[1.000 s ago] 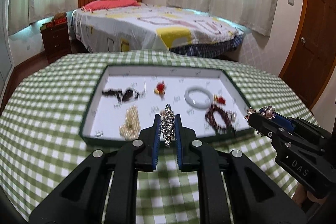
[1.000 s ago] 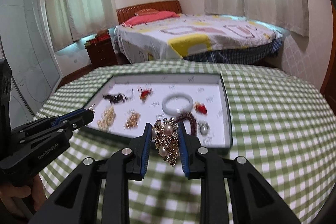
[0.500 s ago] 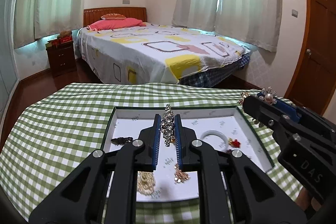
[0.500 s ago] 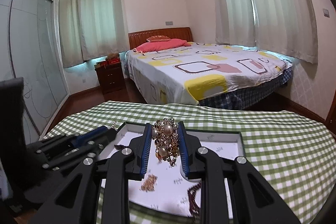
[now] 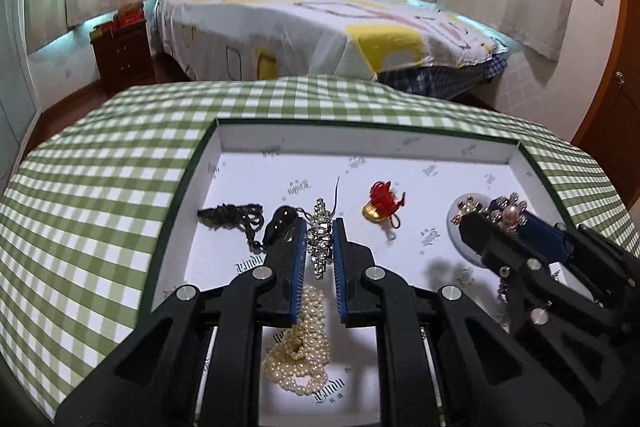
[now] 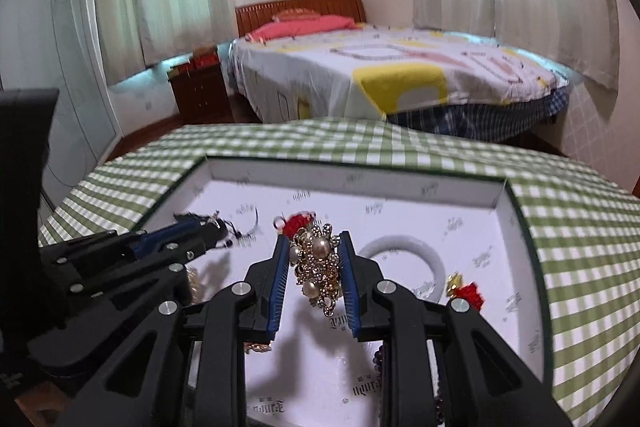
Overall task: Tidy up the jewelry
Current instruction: 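Lower both brooches into the box and open both tools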
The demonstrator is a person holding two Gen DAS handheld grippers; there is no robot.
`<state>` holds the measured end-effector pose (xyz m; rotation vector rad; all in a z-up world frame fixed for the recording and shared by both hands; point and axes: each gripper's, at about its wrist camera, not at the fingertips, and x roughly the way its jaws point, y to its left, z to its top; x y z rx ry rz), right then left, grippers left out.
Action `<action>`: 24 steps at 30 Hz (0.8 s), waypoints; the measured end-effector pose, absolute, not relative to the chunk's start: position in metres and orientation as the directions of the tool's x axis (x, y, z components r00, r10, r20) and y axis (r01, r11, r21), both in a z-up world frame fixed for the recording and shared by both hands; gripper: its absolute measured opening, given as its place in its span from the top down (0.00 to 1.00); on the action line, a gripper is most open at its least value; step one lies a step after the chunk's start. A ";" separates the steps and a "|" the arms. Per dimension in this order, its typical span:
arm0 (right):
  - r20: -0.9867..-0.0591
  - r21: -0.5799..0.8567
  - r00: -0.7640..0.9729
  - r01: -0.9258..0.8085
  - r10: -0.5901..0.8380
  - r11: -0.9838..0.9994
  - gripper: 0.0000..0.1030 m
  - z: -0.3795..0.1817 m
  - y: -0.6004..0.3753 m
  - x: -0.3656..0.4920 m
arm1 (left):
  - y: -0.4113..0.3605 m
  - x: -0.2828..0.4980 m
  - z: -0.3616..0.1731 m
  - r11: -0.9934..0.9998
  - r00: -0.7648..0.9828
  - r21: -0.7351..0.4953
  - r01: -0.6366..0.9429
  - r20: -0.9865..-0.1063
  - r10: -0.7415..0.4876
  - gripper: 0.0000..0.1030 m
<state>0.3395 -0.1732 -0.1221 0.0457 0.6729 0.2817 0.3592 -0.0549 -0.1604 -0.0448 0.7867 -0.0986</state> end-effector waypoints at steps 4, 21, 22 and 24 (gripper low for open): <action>-0.649 0.152 0.710 -0.230 0.272 0.961 0.75 -0.129 -0.173 0.347 | -0.055 0.366 -0.169 0.995 0.673 -0.074 0.074 -0.732 -0.105 0.87; -0.690 0.144 0.675 -0.227 0.262 0.963 0.63 -0.136 -0.172 0.350 | -0.057 0.370 -0.178 0.995 0.637 -0.072 0.068 -0.764 -0.099 0.79; -0.688 0.146 0.676 -0.226 0.263 0.963 0.63 -0.136 -0.172 0.349 | -0.056 0.370 -0.178 0.995 0.638 -0.074 0.066 -0.763 -0.099 0.75; -0.690 0.149 0.675 -0.223 0.263 0.963 0.63 -0.136 -0.173 0.349 | -0.056 0.369 -0.177 0.995 0.642 -0.070 0.066 -0.761 -0.096 0.71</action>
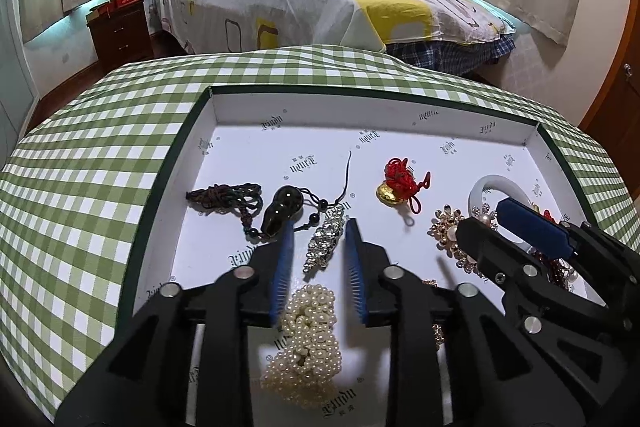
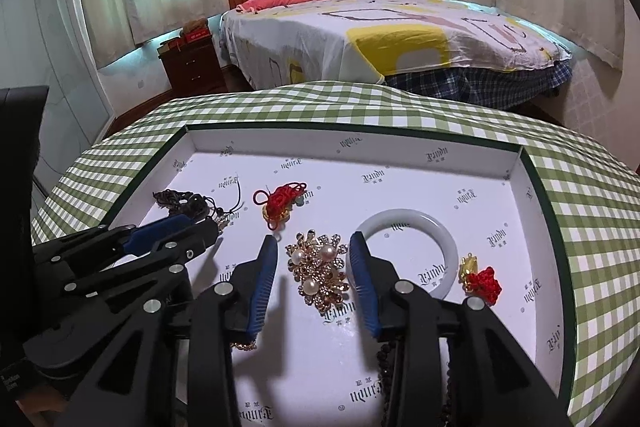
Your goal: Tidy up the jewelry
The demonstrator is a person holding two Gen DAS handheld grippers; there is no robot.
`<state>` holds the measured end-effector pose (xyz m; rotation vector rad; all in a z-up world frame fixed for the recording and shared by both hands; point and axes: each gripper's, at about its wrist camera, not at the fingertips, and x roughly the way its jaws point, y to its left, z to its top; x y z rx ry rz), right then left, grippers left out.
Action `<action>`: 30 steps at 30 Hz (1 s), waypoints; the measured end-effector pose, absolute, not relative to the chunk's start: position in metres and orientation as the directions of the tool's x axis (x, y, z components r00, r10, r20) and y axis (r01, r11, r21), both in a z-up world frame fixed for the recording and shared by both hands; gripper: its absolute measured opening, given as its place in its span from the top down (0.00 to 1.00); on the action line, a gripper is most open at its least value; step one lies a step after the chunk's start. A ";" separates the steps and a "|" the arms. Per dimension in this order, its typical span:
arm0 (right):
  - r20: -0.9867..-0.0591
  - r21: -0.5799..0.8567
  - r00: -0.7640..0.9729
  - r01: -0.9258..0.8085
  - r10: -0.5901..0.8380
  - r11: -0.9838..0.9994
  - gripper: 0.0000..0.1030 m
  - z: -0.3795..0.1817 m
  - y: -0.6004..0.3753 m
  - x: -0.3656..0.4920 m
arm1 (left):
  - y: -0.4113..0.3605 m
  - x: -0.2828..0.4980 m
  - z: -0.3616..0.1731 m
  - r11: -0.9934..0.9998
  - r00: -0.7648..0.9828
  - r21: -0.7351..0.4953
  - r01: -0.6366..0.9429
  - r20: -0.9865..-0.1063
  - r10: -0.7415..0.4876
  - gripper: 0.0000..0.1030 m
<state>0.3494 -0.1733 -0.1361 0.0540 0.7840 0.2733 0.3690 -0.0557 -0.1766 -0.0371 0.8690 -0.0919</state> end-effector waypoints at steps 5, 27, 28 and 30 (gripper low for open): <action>-0.685 0.142 0.686 -0.203 0.244 0.969 0.54 -0.133 -0.179 0.346 | -0.051 0.364 -0.174 0.996 0.652 -0.071 0.055 -0.753 -0.090 0.50; -0.631 0.063 0.767 -0.096 0.115 0.993 0.18 -0.110 -0.214 0.311 | -0.053 0.330 -0.140 0.998 0.717 -0.042 0.047 -0.694 -0.063 0.11; -0.630 0.062 0.769 -0.091 0.110 0.994 0.18 -0.110 -0.215 0.310 | -0.052 0.326 -0.138 0.998 0.721 -0.046 0.046 -0.690 -0.065 0.10; -0.631 0.059 0.769 -0.086 0.104 0.995 0.18 -0.109 -0.218 0.306 | -0.052 0.319 -0.133 0.998 0.727 -0.050 0.047 -0.683 -0.069 0.09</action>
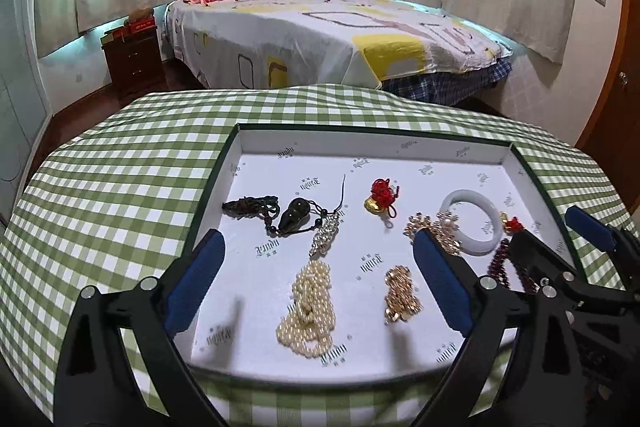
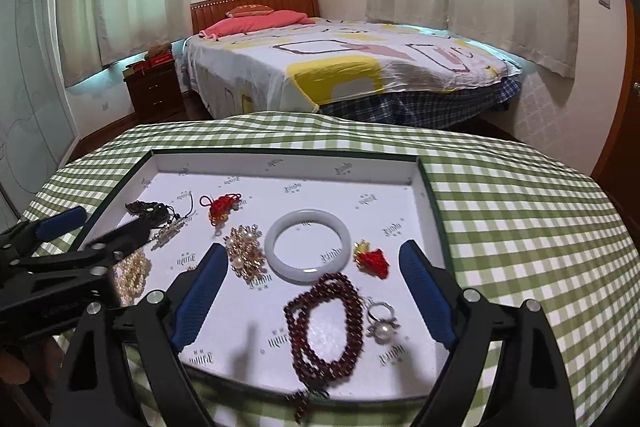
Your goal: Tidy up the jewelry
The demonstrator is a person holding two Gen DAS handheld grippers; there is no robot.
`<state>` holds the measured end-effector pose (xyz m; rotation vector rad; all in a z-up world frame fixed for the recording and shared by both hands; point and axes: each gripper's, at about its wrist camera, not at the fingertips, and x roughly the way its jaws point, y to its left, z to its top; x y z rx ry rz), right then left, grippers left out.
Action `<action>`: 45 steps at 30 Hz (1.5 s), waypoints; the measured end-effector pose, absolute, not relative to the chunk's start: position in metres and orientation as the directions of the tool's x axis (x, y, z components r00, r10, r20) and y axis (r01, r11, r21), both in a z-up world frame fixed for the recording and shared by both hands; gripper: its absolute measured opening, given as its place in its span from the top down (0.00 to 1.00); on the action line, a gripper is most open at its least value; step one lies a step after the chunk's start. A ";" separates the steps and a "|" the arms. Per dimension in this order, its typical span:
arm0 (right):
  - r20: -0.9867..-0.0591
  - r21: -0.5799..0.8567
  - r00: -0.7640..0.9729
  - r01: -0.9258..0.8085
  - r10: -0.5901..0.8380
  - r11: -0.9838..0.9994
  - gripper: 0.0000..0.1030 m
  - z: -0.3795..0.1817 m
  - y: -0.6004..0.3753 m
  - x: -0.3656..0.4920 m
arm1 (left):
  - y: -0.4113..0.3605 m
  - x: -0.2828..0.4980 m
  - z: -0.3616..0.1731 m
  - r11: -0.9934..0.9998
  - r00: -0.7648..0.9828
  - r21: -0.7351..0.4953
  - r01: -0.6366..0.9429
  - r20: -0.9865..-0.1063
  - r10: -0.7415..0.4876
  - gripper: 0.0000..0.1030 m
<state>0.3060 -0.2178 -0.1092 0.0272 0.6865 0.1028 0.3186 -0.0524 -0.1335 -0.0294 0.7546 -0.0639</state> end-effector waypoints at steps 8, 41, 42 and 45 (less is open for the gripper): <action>-0.630 0.068 0.769 -0.082 0.107 0.994 0.18 -0.099 -0.226 0.277 | -0.051 0.274 -0.116 0.997 0.731 -0.056 0.045 -0.679 -0.071 0.09; -0.400 0.057 0.901 -0.157 0.166 0.986 0.17 0.036 -0.232 0.102 | -0.031 0.072 0.026 0.998 0.868 -0.063 -0.001 -0.495 -0.030 0.04; -0.397 0.056 0.903 -0.157 0.167 0.986 0.17 0.037 -0.233 0.099 | -0.031 0.070 0.027 0.998 0.870 -0.065 -0.001 -0.491 -0.031 0.04; -0.391 0.061 0.905 -0.153 0.165 0.986 0.17 0.038 -0.235 0.095 | -0.030 0.065 0.031 0.998 0.876 -0.069 -0.001 -0.482 -0.033 0.04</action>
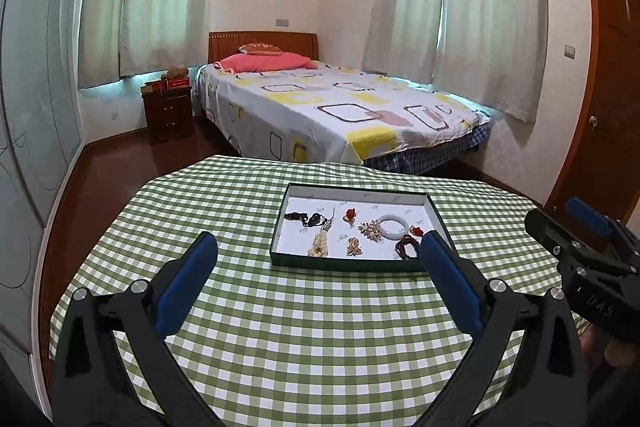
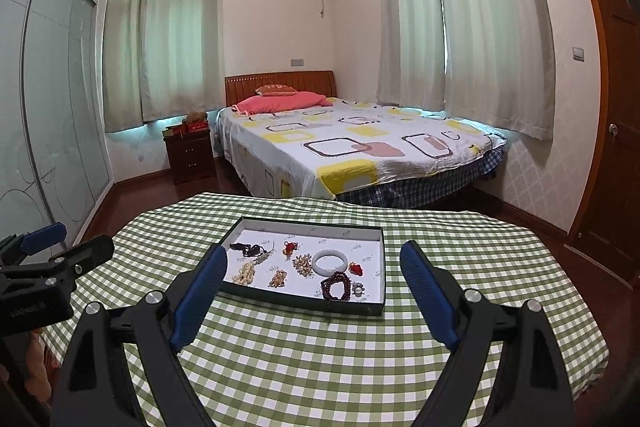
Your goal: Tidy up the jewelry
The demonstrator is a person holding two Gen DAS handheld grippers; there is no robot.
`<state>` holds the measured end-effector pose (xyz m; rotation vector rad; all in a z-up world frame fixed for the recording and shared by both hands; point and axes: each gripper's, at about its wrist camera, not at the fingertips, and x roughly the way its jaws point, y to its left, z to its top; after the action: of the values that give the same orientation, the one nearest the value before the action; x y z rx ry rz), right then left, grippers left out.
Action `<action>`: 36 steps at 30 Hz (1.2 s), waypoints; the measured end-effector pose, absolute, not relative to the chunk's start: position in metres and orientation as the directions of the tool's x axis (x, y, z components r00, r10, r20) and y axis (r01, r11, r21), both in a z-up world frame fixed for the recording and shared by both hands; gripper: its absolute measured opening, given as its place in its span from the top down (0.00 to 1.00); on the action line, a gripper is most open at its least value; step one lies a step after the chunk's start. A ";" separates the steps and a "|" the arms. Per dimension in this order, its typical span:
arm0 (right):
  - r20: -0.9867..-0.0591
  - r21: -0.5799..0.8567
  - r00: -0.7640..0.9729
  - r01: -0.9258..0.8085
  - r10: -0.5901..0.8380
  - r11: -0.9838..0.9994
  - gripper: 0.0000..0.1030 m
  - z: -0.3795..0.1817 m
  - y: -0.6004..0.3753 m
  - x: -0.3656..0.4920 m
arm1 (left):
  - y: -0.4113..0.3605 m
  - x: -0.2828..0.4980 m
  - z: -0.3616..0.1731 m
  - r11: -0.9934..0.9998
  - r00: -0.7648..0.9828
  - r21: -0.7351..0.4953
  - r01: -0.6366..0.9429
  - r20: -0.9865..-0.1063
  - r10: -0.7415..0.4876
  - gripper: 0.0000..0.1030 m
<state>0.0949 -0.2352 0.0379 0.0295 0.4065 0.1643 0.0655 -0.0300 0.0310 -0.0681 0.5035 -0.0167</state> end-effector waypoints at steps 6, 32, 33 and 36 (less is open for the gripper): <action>-0.380 0.059 0.911 -0.150 0.161 0.987 0.17 0.041 -0.237 0.093 | -0.029 0.063 0.031 0.997 0.876 -0.076 -0.001 -0.480 -0.036 0.04; -0.378 0.059 0.912 -0.149 0.160 0.987 0.17 0.040 -0.235 0.090 | -0.027 0.058 0.030 0.997 0.880 -0.079 -0.011 -0.474 -0.028 0.04; -0.378 0.059 0.912 -0.149 0.160 0.987 0.17 0.040 -0.234 0.090 | -0.027 0.058 0.030 0.997 0.879 -0.080 -0.012 -0.475 -0.027 0.04; -0.380 0.058 0.911 -0.150 0.161 0.987 0.17 0.040 -0.235 0.090 | -0.027 0.059 0.030 0.997 0.877 -0.081 -0.012 -0.479 -0.029 0.04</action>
<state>0.0899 -0.2354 0.0398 0.0276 0.3945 0.1600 0.0591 -0.0273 0.0300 -0.0828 0.5002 -0.0091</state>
